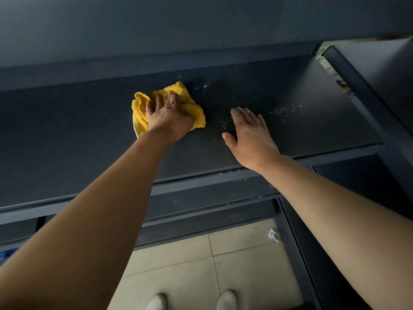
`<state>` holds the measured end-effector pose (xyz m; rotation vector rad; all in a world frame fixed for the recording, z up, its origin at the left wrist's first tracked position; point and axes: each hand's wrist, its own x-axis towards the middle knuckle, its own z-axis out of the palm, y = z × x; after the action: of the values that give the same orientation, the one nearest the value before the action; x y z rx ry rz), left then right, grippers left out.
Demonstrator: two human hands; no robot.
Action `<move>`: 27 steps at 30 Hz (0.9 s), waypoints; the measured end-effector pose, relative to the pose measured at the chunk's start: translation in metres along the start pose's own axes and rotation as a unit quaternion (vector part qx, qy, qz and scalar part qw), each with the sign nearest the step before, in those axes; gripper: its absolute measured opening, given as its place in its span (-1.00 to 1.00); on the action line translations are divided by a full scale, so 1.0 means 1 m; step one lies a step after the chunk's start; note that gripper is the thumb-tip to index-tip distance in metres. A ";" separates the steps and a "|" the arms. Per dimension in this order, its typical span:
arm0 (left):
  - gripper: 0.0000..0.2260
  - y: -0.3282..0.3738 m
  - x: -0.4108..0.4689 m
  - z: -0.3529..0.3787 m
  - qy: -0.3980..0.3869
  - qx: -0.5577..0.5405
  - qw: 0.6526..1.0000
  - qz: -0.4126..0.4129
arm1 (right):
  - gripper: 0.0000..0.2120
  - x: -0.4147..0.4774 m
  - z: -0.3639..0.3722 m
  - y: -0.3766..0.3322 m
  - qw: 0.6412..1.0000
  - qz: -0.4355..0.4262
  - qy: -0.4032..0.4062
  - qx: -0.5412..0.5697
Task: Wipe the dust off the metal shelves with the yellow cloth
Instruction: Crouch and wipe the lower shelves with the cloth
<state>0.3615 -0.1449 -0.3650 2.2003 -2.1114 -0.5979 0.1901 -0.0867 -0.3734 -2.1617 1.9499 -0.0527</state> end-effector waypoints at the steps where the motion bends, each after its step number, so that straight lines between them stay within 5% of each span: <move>1: -0.39 0.007 0.003 -0.001 -0.005 0.000 1.000 0.017 | -0.41 0.002 -0.001 0.002 1.000 0.002 0.001 -0.001; 10: -0.38 0.051 0.010 0.013 -0.052 0.009 0.984 0.173 | -0.47 0.002 -0.002 0.024 0.993 0.096 0.060 0.030; 19: -0.42 -0.009 0.038 -0.015 0.032 -0.032 0.998 -0.047 | -0.45 0.021 0.004 0.001 0.996 0.056 0.055 0.039; 27: -0.42 0.042 0.074 -0.005 -0.001 -0.016 0.999 0.036 | -0.46 0.020 0.001 0.024 0.995 0.046 0.073 0.039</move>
<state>0.3230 -0.2211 -0.3674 2.0985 -2.1548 -0.6241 0.1689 -0.1086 -0.3817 -2.0676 2.0870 -0.2753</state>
